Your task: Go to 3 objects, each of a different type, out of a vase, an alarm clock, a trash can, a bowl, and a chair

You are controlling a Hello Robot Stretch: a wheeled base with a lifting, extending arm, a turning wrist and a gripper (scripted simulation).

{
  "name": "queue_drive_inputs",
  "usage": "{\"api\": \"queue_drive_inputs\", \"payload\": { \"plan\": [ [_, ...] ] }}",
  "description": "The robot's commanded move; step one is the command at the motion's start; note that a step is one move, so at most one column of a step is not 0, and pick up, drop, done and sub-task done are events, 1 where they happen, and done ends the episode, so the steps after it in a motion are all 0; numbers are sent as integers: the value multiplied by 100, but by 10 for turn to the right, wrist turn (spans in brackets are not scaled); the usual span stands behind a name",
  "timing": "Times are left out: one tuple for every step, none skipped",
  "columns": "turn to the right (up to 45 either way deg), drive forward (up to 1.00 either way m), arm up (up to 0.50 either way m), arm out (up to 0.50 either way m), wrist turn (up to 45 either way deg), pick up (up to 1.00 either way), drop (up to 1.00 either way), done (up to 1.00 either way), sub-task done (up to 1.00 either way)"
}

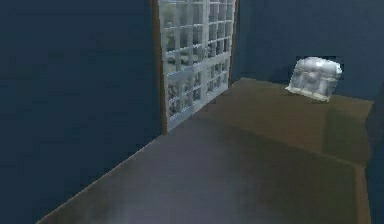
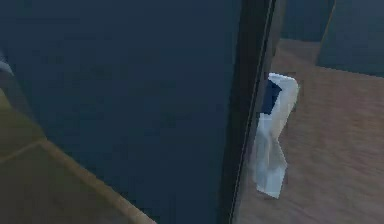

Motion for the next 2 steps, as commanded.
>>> {"api": "queue_drive_inputs", "payload": {
  "plan": [
    [-360,0,0,0,0,0,0,0,0],
    [0,5,0,0,0,0,0,0,0]
  ]
}}
